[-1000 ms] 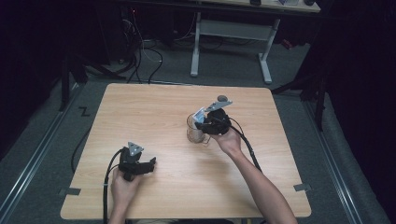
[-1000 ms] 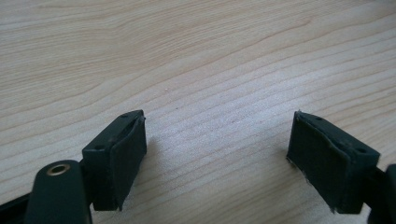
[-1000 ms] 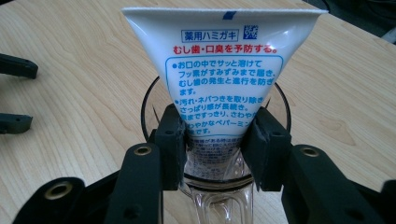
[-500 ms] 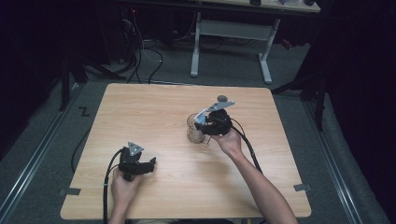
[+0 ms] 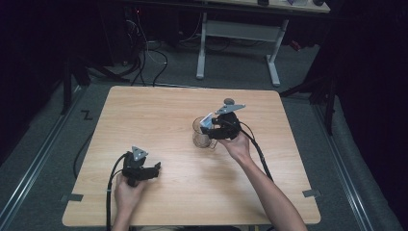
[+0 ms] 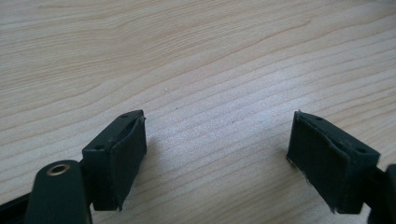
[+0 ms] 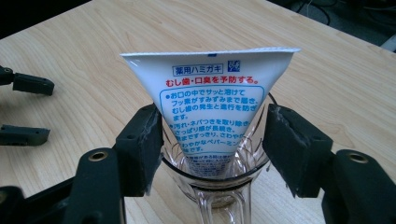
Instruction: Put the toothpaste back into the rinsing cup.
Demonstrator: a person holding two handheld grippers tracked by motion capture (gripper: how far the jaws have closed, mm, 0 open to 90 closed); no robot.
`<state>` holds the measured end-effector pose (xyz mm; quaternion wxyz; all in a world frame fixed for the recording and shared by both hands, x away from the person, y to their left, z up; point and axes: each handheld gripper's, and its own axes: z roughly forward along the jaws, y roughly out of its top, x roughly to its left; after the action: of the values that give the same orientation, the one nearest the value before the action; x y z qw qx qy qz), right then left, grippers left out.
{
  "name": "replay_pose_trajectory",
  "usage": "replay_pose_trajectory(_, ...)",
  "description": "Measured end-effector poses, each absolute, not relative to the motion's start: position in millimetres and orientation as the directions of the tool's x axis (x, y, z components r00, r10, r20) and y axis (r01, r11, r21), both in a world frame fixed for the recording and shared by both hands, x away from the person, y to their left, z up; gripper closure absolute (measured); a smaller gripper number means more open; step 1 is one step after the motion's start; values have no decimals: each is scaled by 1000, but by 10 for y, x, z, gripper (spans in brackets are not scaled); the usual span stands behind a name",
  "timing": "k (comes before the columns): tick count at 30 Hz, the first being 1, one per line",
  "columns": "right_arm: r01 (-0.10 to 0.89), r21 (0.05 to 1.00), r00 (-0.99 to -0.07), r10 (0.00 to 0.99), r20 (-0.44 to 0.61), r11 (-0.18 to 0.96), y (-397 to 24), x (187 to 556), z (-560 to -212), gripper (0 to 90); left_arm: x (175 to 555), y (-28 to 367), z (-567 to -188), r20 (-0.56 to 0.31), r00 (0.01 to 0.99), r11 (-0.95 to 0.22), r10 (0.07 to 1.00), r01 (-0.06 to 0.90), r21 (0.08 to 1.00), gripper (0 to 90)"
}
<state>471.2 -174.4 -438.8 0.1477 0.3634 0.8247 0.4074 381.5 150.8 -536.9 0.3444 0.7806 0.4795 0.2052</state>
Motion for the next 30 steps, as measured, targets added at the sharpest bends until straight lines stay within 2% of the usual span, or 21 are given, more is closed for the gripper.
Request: replay_pose_trajectory(30,442,819,-691,721,52,365,-1930,4598,-4232,361,3812,1487,-5369,-11,437,-290,900,615,733,192)
